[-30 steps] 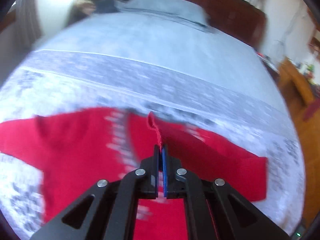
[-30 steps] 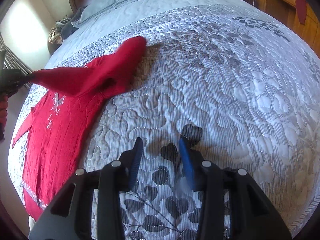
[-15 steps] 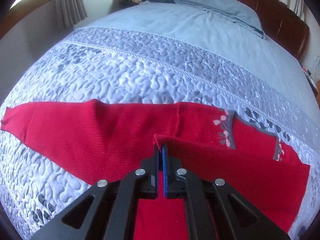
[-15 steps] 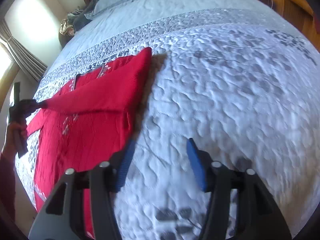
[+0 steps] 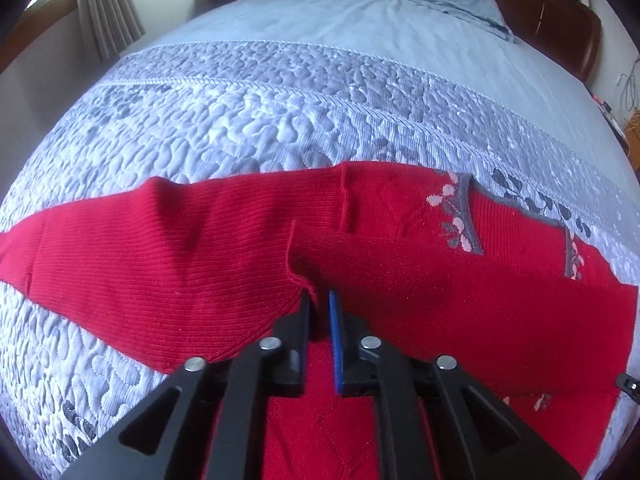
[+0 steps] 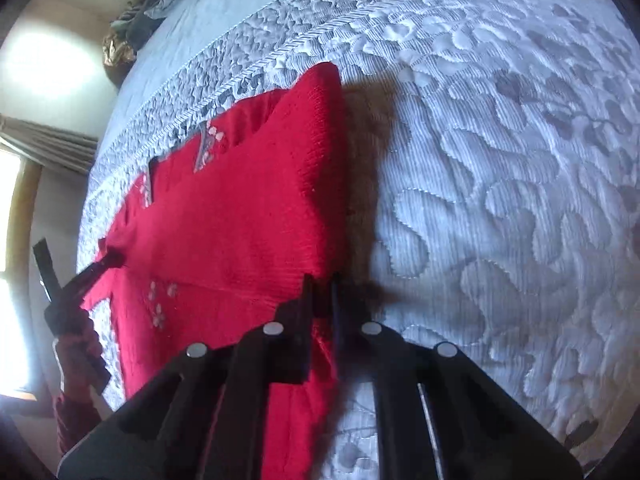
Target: Fold small clothes
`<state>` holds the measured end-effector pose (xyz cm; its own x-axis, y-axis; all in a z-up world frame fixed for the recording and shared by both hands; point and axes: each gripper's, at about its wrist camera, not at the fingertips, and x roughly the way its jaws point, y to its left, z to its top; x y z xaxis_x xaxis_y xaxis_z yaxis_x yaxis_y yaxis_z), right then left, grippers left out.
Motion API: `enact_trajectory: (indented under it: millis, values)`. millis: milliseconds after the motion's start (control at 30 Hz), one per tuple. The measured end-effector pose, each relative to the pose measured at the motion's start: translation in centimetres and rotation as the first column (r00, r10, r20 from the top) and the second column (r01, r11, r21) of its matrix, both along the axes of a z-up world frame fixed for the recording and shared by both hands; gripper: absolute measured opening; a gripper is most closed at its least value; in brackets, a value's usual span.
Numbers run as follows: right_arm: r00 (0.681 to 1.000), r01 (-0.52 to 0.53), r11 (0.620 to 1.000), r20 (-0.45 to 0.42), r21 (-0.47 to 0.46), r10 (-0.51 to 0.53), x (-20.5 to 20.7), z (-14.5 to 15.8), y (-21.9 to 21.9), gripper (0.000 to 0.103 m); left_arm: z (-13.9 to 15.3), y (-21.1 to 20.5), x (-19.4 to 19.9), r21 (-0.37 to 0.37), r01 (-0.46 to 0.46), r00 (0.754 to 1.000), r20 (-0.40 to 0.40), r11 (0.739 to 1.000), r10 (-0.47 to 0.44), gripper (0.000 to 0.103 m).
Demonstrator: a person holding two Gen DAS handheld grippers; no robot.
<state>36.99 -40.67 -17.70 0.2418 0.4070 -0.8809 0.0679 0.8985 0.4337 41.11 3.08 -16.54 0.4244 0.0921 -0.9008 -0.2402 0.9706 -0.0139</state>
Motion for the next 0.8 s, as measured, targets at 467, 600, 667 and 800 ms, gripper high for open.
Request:
enact_trajectory:
  millis: [467,600,667,800]
  values:
    - [0.996,-0.001,0.988,0.092,-0.154,0.015,1.7,3.3,0.6,0.02,3.3,2.2,-0.8,-0.066,0.027,0.999,0.049,0.997,-0.023,0.016]
    - [0.995,-0.017,0.992,0.099,-0.127,0.03,4.5,3.5,2.5,0.02,3.6,-1.1,0.7,-0.114,0.11,0.993,0.047,0.987,-0.105,0.023]
    - [0.997,-0.006,0.982,0.07,-0.187,0.019,5.9,2.5,3.0,0.02,2.2,-2.7,1.8,-0.126,0.137,0.99,0.006,0.982,-0.138,0.023]
    - [1.0,0.022,0.977,0.007,-0.212,-0.021,7.1,-0.5,2.2,0.013,-1.9,-4.3,3.0,-0.131,0.151,0.98,-0.11,0.98,-0.165,0.023]
